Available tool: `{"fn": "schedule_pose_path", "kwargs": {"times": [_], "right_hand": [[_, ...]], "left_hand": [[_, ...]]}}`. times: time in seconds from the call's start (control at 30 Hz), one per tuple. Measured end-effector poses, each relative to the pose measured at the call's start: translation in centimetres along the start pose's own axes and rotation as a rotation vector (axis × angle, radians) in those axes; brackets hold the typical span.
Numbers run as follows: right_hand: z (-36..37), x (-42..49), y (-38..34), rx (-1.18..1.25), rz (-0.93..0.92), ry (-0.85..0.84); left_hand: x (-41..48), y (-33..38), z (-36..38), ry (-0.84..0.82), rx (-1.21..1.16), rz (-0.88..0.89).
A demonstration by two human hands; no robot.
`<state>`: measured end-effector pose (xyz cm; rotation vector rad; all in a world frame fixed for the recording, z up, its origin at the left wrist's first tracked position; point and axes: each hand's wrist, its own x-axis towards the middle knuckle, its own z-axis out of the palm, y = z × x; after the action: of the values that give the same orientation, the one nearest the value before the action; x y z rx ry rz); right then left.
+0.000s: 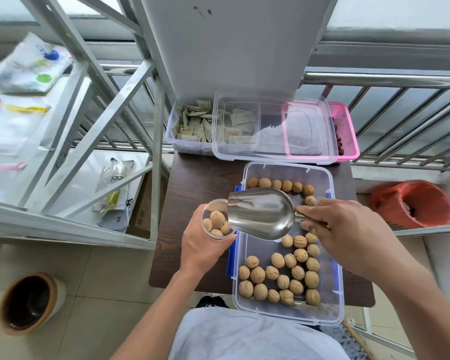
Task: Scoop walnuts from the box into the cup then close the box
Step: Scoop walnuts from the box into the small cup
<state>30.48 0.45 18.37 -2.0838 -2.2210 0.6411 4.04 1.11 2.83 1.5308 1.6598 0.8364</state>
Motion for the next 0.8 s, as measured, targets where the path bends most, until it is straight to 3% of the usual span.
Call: {"fn": "schedule_pose_path", "kwargs": {"times": [0.2,0.37,0.6,0.8], "right_hand": [[0.8,0.2,1.5,0.099,0.039,0.085],[3.9,1.0,4.0,0.123,0.201,0.064],[7.4,0.6,6.2,0.067,0.343,-0.088],[9.4,0.6,7.5,0.059,0.382,-0.372]], "left_hand": [[-0.1,-0.6,0.0,-0.008,0.02,-0.039],[-0.1,-0.9,0.1,-0.008,0.018,-0.034],[0.0,-1.0,0.1,0.028,-0.004,-0.064],[0.6,-0.5,0.5,0.097,-0.056,-0.097]]}}
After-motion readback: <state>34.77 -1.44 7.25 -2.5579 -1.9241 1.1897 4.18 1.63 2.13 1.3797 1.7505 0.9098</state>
